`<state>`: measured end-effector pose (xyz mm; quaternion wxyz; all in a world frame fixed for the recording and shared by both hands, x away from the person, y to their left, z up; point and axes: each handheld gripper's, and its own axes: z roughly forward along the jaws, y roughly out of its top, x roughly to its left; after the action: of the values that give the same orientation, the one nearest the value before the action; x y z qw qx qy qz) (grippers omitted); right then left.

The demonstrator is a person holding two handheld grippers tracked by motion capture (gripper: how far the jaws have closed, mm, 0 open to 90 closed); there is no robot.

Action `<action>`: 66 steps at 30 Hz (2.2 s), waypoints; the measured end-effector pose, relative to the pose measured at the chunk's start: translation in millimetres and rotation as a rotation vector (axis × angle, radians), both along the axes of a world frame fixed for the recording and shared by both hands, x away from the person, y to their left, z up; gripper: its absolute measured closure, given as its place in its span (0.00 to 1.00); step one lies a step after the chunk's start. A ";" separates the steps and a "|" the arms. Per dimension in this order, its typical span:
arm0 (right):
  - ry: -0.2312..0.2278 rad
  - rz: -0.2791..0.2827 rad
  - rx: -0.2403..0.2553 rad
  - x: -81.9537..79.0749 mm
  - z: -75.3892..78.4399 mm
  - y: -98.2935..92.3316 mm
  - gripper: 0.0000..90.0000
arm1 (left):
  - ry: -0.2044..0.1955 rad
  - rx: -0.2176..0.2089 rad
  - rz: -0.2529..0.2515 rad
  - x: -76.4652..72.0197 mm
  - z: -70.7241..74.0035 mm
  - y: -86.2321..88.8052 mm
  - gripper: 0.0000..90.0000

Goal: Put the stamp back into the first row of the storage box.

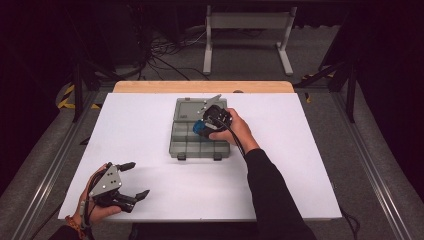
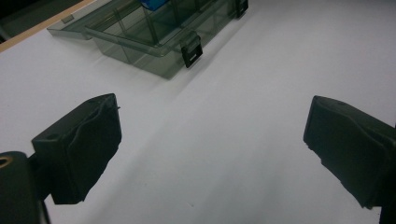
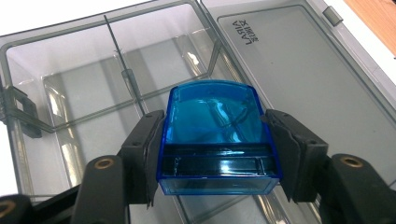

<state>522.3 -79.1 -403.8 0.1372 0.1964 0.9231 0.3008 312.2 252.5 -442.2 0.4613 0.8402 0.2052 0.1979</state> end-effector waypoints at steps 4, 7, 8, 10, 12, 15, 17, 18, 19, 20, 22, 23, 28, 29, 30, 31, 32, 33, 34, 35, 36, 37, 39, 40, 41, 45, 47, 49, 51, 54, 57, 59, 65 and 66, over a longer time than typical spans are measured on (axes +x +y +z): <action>-0.001 0.003 -0.004 0.1 0.1 0.2 0.46 | 0.000 0.000 0.000 0.1 0.0 0.0 0.06; -0.001 0.001 -0.005 0.1 0.4 0.1 0.46 | 0.001 0.000 0.000 0.0 0.0 0.0 0.06; 0.000 0.000 -0.003 0.1 0.2 0.0 0.46 | 0.000 0.000 0.000 0.0 -0.1 0.0 0.06; -0.001 0.001 -0.006 0.2 0.4 0.0 0.46 | 0.002 0.000 0.000 0.1 -0.2 -0.1 0.06; -0.001 0.001 -0.004 0.4 0.1 0.2 0.46 | 0.001 0.004 -0.002 0.3 -0.4 -0.3 0.06; 0.000 0.002 -0.004 0.7 0.1 0.1 0.45 | 0.003 0.005 -0.004 0.4 -0.9 -0.7 0.06; -0.007 -0.009 -0.009 1.3 -0.7 -0.4 0.43 | 0.004 0.006 -0.004 0.5 -1.2 -0.8 0.06; -0.007 -0.012 -0.008 1.6 -1.0 -0.9 0.43 | 0.005 0.005 -0.005 0.5 -1.3 -0.9 0.06; -0.009 -0.017 -0.009 1.9 -0.8 -1.6 0.43 | 0.003 0.007 -0.005 0.7 -1.2 -0.8 0.06; -0.015 -0.026 -0.008 2.1 -0.7 -2.4 0.43 | 0.003 0.007 -0.005 0.8 -1.3 -0.8 0.06; -0.018 -0.033 -0.002 2.0 0.3 -3.6 0.43 | 0.003 0.007 -0.004 0.9 -1.3 -0.7 0.06; -0.024 -0.043 -0.002 1.7 1.1 -4.4 0.43 | 0.005 0.007 -0.006 1.1 -1.4 -0.8 0.06; -0.038 -0.056 0.016 -1.4 2.2 -5.9 0.43 | 0.009 0.008 -0.006 0.7 -1.3 -1.1 0.07; -0.038 -0.058 0.021 -2.7 2.6 -6.1 0.43 | 0.008 0.012 -0.007 0.5 -1.2 -1.2 0.07; -0.047 -0.061 0.025 -3.9 3.6 -6.6 0.43 | 0.008 0.011 -0.009 0.4 -1.3 -1.4 0.08; -0.049 -0.063 0.029 -5.8 4.9 -7.3 0.43 | 0.004 0.016 -0.003 0.5 -0.7 -1.6 0.09; -0.055 -0.063 0.033 -8.3 7.0 -8.2 0.43 | -0.005 0.020 -0.003 1.0 0.0 -1.6 0.09; -0.059 -0.069 0.044 -10.7 8.6 -8.7 0.42 | -0.003 0.012 0.007 1.3 0.4 -2.1 0.10; -0.069 -0.071 0.048 -13.3 10.7 -9.7 0.42 | -0.008 0.019 0.026 2.4 1.2 -3.1 0.12; -0.093 -0.076 0.054 -19.0 15.3 -11.9 0.41 | -0.013 0.028 0.037 3.6 2.4 -4.3 0.13; -0.093 -0.076 0.054 -19.0 15.3 -11.9 0.41 | -0.015 0.024 0.047 4.4 3.2 -5.2 0.13; -0.108 -0.085 0.080 -24.9 20.1 -15.5 0.41 | -0.012 0.022 0.047 5.6 5.3 -7.2 0.15; -0.112 -0.089 0.091 -27.0 21.8 -16.9 0.40 | -0.031 0.032 0.043 7.7 9.8 -10.6 0.15; -0.121 -0.091 0.104 -30.4 24.5 -19.5 0.40 | -0.036 0.039 0.039 9.3 12.3 -13.4 0.16; -0.132 -0.097 0.115 -33.5 27.1 -22.0 0.39 | -0.043 0.045 0.041 10.1 14.0 -14.8 0.16; -0.172 -0.114 0.145 -45.1 35.6 -32.0 0.35 | -0.048 0.046 0.043 15.7 21.9 -21.6 0.16; -0.188 -0.123 0.170 -50.9 38.7 -38.6 0.34 | -0.058 0.043 0.042 20.0 26.9 -24.4 0.16; -0.194 -0.132 0.190 -57.7 40.9 -46.1 0.32 | -0.061 0.036 0.037 24.5 31.1 -27.3 0.15; -0.209 -0.139 0.210 -64.2 42.8 -53.9 0.30 | -0.069 0.033 0.041 28.8 34.9 -30.0 0.15; -0.221 -0.143 0.231 -71.8 45.1 -62.6 0.28 | -0.087 0.045 0.040 34.0 39.8 -34.1 0.15; -0.236 -0.147 0.239 -78.4 47.4 -71.7 0.25 | -0.088 0.025 0.049 39.5 44.1 -36.7 0.14; -0.238 -0.158 0.248 -82.2 48.6 -77.2 0.23 | -0.095 0.022 0.046 43.0 46.4 -38.3 0.14; -0.290 -0.184 0.245 -93.2 49.3 -88.8 0.14 | -0.101 0.014 0.044 50.8 50.6 -41.2 0.13; -0.298 -0.186 0.239 -94.9 49.1 -89.9 0.14 | -0.102 0.011 0.044 51.9 51.0 -41.0 0.13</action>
<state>427.5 -169.0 -354.7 0.2752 0.2492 0.8281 0.4200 364.1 211.6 -391.1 0.4622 0.8267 0.1990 0.2518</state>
